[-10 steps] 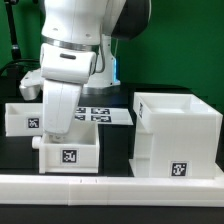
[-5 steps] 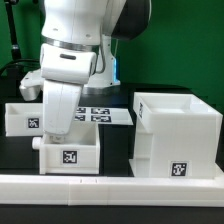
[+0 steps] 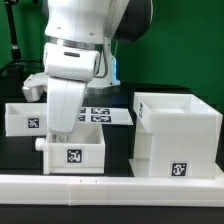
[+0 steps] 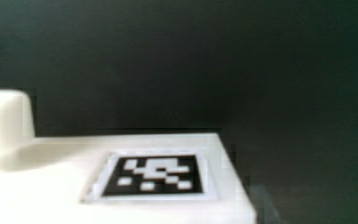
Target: Assemble drawer
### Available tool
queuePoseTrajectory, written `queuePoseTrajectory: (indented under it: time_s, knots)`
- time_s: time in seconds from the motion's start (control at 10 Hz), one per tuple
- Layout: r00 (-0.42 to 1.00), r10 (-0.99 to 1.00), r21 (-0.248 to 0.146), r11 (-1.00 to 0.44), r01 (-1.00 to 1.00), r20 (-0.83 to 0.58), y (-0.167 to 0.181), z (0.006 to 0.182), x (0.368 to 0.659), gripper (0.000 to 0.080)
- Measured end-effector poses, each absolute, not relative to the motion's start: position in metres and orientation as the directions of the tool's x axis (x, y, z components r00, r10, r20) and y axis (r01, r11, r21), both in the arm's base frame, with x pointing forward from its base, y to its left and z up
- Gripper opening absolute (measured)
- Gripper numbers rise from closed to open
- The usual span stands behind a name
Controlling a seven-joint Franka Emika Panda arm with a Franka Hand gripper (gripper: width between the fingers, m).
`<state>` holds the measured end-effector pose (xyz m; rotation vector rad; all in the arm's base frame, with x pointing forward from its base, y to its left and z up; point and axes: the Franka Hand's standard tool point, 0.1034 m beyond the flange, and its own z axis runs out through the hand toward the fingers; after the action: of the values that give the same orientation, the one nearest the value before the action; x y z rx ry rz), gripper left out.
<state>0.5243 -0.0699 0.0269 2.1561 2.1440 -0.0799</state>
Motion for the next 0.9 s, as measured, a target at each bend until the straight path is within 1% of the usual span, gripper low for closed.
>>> queuePoseTrajectory:
  time_s: [0.1, 0.4, 0.6, 0.9]
  knots:
    - [-0.003, 0.994, 0.029, 0.006, 1.000, -0.106, -0.065, 0.023, 0.523, 0.0042]
    - [-0.013, 0.993, 0.034, 0.017, 0.999, -0.115, -0.047, 0.022, 0.532, 0.0042]
    - [-0.044, 0.991, 0.027, 0.048, 0.998, -0.128, -0.039, 0.019, 0.537, 0.0042]
    - [-0.038, 0.991, 0.025, 0.042, 0.999, -0.128, -0.043, 0.019, 0.536, 0.0042]
